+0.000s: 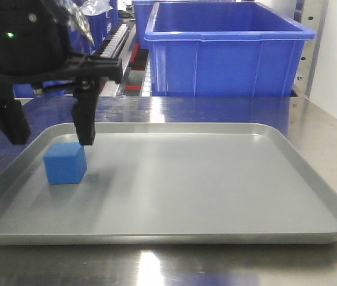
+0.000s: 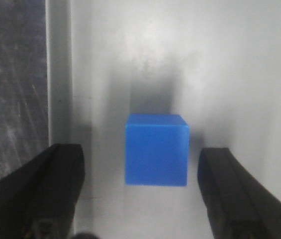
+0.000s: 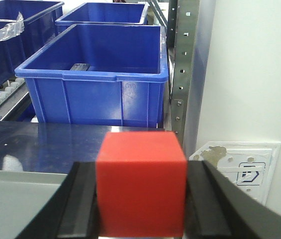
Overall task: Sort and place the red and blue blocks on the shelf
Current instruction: 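Lower the open left gripper around the blue cube, then close the left gripper on the blue cube and lift it away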
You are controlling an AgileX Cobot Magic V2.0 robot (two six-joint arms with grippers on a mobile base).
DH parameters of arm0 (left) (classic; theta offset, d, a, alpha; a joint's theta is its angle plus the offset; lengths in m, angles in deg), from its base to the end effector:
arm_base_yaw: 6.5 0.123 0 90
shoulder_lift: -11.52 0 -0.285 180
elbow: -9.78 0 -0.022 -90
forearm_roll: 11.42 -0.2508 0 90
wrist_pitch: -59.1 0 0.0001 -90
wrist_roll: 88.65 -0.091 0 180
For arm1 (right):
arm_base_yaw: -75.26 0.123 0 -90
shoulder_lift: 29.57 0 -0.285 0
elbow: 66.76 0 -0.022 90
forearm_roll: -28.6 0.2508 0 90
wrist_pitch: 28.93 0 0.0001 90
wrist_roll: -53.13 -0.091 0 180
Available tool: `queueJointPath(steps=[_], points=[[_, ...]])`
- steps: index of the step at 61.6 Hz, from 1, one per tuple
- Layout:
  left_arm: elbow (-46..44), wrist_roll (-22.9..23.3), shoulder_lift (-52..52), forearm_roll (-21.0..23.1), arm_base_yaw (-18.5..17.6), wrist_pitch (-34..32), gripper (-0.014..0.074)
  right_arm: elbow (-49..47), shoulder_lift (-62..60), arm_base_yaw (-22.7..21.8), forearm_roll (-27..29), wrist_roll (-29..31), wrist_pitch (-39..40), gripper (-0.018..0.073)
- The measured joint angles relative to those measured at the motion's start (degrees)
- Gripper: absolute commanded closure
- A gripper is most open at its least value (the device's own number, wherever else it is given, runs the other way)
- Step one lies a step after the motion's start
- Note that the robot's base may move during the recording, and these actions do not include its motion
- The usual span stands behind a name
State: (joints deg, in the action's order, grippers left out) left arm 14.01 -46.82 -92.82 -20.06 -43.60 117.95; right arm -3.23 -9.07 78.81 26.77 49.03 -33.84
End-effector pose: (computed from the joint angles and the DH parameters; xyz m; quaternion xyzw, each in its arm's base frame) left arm 0.2745 -0.1929 0.2521 -0.0093 0.9916 -0.0167 0.1278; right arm 0.0711 0.0042 0.2724 -0.0068 0.7005 0.0353 0.7128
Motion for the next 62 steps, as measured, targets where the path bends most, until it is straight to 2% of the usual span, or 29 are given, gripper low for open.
queueJointPath(steps=[43, 46, 58, 62], points=[[-0.13, 0.25, -4.38, 1.3, -0.5, -0.79, 0.0092, 0.0, 0.0, 0.0, 0.0, 0.0, 0.0, 0.0482], [-0.13, 0.25, -4.38, 1.3, -0.5, -1.1, 0.0129, 0.0, 0.0, 0.0, 0.0, 0.0, 0.0, 0.0482], [-0.13, 0.61, -4.38, 1.91, -0.5, -1.36, 0.049, 0.0, 0.0, 0.0, 0.0, 0.0, 0.0, 0.0482], [-0.17, 0.61, -4.38, 1.99, -0.5, -1.36, 0.0454, 0.0, 0.0, 0.0, 0.0, 0.0, 0.0, 0.0482]])
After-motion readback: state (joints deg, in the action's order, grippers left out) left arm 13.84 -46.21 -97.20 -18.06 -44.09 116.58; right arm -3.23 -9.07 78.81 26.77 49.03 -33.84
